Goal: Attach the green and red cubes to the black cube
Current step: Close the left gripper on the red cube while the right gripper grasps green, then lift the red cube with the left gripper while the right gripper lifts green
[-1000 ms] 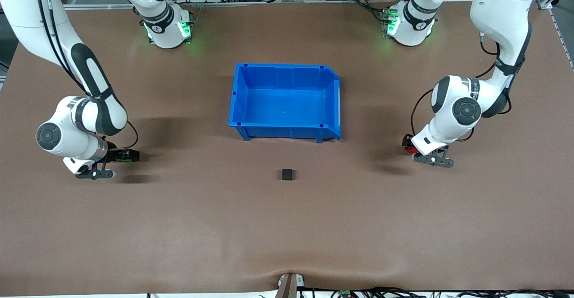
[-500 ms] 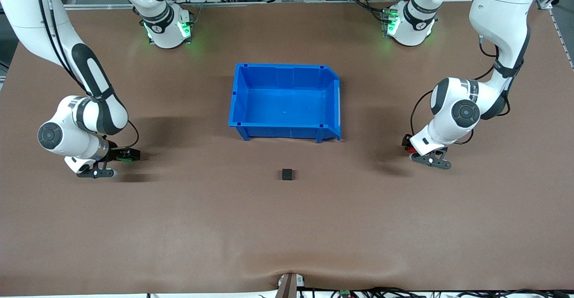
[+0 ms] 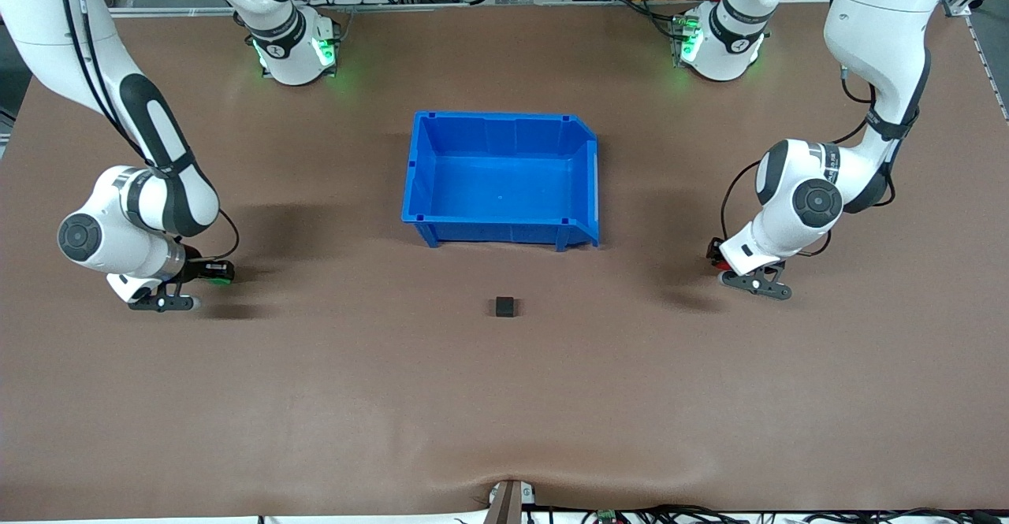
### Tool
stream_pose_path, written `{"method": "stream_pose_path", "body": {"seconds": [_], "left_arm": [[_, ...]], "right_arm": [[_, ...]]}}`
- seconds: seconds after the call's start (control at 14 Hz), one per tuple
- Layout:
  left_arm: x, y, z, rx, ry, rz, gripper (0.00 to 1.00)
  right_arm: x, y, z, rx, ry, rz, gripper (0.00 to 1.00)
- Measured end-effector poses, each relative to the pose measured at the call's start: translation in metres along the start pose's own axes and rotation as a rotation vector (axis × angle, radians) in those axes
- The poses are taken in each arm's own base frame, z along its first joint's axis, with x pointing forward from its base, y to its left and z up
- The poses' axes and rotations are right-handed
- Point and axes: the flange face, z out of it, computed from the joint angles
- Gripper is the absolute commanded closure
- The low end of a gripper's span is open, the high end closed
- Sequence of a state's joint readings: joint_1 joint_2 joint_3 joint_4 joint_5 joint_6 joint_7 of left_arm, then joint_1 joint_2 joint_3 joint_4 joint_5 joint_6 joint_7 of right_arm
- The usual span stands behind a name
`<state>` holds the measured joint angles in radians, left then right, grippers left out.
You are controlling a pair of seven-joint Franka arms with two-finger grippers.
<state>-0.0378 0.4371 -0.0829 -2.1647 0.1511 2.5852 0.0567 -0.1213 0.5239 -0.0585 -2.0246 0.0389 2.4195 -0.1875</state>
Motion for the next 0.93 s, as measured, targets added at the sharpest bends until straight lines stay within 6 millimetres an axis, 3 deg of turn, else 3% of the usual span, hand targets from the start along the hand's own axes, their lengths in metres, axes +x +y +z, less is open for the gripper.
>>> {"method": "stream_pose_path", "body": {"seconds": [0.36, 0.64, 0.93], "left_arm": [[0.002, -0.001, 0.005, -0.002, -0.004, -0.005, 0.32], [0.002, -0.001, 0.005, -0.003, -0.005, -0.010, 0.39], [0.002, -0.002, 0.006, -0.003, -0.005, -0.012, 0.43]], "right_arm": [[-0.004, 0.003, -0.012, 0.007, -0.020, 0.006, 1.00], [-0.003, 0.001, -0.013, 0.008, -0.019, -0.005, 1.00], [-0.002, 0.001, -0.014, 0.008, -0.013, -0.138, 1.00]]}}
